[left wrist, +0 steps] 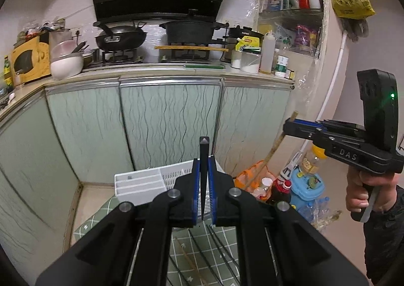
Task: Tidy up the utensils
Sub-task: 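Lift the held chopsticks with both tools and carry them toward the white caddy, then lower the chopsticks into the caddy slots and open both tools, then move both open tools back over the remaining chopsticks, then close the left tool on a black chopstick while the right tool grips another black one, then lift both black chopsticks and carry them toward the white caddy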
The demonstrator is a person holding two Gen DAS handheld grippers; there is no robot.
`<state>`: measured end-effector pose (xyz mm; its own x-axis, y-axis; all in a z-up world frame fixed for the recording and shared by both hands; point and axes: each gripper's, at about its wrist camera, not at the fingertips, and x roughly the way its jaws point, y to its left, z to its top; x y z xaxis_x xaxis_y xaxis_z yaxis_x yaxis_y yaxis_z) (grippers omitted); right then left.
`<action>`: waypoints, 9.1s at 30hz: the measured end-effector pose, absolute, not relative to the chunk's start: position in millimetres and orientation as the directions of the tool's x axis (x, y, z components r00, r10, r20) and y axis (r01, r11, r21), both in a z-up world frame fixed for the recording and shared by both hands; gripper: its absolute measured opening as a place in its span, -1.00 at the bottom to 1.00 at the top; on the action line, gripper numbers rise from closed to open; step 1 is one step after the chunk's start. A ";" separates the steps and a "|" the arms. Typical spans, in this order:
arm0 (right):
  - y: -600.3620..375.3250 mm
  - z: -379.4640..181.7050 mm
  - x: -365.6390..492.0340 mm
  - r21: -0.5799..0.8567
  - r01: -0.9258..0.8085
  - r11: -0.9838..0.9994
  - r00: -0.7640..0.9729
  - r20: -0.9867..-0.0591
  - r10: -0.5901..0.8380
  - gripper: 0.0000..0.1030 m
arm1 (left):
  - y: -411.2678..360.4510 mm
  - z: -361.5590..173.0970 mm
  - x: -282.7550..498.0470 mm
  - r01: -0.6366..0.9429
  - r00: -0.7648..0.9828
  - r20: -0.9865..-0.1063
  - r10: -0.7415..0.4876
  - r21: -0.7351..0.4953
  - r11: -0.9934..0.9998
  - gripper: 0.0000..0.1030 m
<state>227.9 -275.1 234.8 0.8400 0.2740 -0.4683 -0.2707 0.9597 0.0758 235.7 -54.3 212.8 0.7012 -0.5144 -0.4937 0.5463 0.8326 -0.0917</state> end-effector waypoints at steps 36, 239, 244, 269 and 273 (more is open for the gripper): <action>-288.0 176.6 306.2 0.042 -0.287 0.957 0.831 -0.485 0.271 -0.06 | -97.4 163.7 326.4 0.557 0.726 -0.487 -0.485 0.004 0.831 0.30; -236.5 64.1 113.5 0.058 -0.090 0.994 0.842 -0.529 0.107 -0.88 | 27.9 54.6 137.9 0.255 0.802 -0.536 -0.264 -0.093 0.963 -0.85; -238.0 79.4 114.7 0.068 -0.102 0.992 0.852 -0.510 0.122 -0.88 | 24.9 65.8 141.2 0.287 0.797 -0.531 -0.288 -0.088 0.954 -0.85; -250.8 170.1 145.0 0.075 -0.207 0.975 0.852 -0.476 0.218 -0.88 | -16.2 156.4 173.1 0.492 0.754 -0.484 -0.445 -0.032 0.870 -0.85; -253.0 189.0 155.6 0.062 -0.235 0.970 0.847 -0.476 0.236 -0.88 | -20.3 171.6 183.3 0.517 0.743 -0.474 -0.472 -0.040 0.855 -0.85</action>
<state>155.6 -253.0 189.0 0.8471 0.2360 -0.4761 -0.2353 0.9699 0.0621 183.3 -20.3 171.6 0.7431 -0.4719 -0.4745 0.5174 0.8548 -0.0400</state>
